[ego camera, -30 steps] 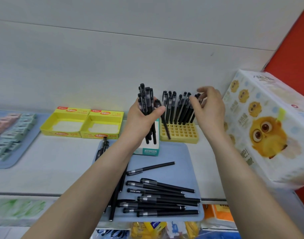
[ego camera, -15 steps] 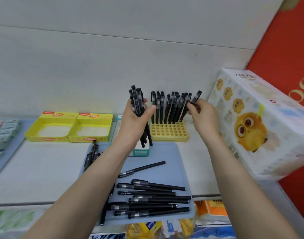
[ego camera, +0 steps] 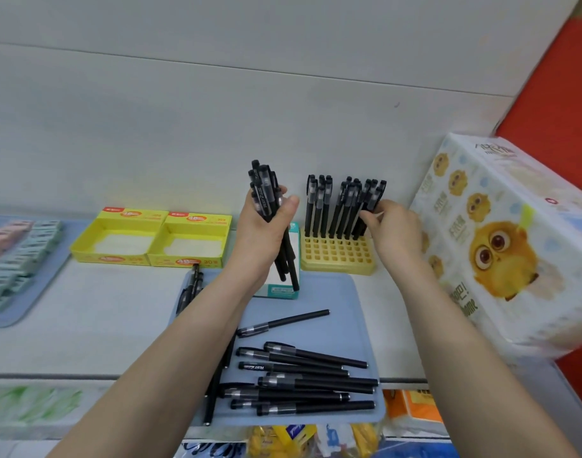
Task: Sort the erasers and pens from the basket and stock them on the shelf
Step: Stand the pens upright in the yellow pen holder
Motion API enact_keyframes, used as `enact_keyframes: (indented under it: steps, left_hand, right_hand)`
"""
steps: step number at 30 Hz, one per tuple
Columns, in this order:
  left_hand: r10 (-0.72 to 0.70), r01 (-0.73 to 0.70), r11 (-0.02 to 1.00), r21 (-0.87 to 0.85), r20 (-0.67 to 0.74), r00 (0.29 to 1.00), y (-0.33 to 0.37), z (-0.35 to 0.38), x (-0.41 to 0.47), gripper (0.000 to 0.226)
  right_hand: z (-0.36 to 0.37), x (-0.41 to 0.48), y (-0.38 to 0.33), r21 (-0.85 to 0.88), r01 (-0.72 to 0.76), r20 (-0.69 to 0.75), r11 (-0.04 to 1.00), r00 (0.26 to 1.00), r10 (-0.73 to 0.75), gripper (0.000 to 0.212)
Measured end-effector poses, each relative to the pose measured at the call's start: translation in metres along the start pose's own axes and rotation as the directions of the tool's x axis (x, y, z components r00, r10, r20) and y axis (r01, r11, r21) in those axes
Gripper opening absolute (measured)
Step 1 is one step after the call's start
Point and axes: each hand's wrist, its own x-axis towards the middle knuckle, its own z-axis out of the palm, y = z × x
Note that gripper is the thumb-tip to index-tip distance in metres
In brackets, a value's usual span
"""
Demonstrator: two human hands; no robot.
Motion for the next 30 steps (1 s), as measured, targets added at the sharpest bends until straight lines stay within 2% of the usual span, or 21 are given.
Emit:
enact_keyframes:
  steps: [1, 2, 3, 5, 7, 11, 15, 17, 20, 23, 30]
  left_hand:
    - [-0.003, 0.003, 1.000, -0.020, -0.004, 1.000, 0.001, 0.001, 0.000, 0.018]
    - [-0.003, 0.002, 0.999, -0.036, -0.008, 1.000, 0.000, 0.002, 0.000, 0.017]
    - [0.004, -0.004, 0.999, -0.047, -0.011, 1.000, 0.001, 0.004, 0.000, 0.017]
    - [0.024, -0.024, 0.998, -0.063, -0.009, 1.000, 0.002, 0.010, 0.000, 0.020]
    - [0.031, -0.030, 0.996, -0.090, 0.000, 1.000, 0.003, 0.016, 0.000, 0.020]
    - [0.039, -0.038, 0.995, -0.092, 0.008, 0.999, 0.003, 0.018, 0.001, 0.020]
    - [0.027, -0.026, 0.997, -0.069, 0.013, 1.000, 0.000, 0.020, -0.002, 0.027]
    - [0.023, -0.024, 0.999, -0.047, -0.021, 1.000, 0.000, 0.021, -0.003, 0.029]
    - [-0.001, 0.000, 1.000, -0.027, -0.059, 0.998, -0.002, 0.016, -0.002, 0.023]
    - [-0.010, 0.004, 0.998, -0.064, -0.090, 0.996, -0.002, 0.008, 0.000, 0.022]
    - [0.023, -0.028, 0.994, -0.102, -0.047, 0.999, -0.006, 0.000, 0.004, 0.016]
  right_hand:
    - [-0.007, -0.007, -0.006, -0.033, 0.004, -0.052, 0.999, 0.999, -0.006, 0.028]
    - [-0.013, -0.017, -0.014, 0.004, 0.021, -0.075, 1.000, 0.997, -0.021, 0.027]
    - [-0.020, -0.028, -0.024, 0.115, 0.062, -0.046, 0.991, 0.997, -0.057, 0.024]
    - [-0.028, -0.050, -0.047, 0.408, 0.146, 0.128, 0.901, 0.968, -0.215, 0.018]
    - [-0.026, -0.064, -0.062, 0.545, 0.162, 0.276, 0.822, 0.892, -0.358, 0.016]
    - [-0.020, -0.063, -0.064, 0.645, 0.113, 0.293, 0.756, 0.877, -0.381, 0.013]
    - [-0.019, -0.062, -0.059, 0.654, 0.111, 0.310, 0.749, 0.863, -0.398, 0.012]
    - [-0.019, -0.059, -0.057, 0.659, 0.096, 0.267, 0.746, 0.897, -0.352, 0.008]
    - [-0.022, -0.040, -0.037, 0.507, 0.118, 0.002, 0.854, 0.990, -0.138, 0.015]
    - [-0.024, -0.022, -0.008, 0.418, 0.029, -0.210, 0.908, 0.976, 0.065, 0.022]
    - [0.018, 0.001, 0.020, 0.335, -0.055, -0.135, 0.941, 0.985, 0.105, 0.020]
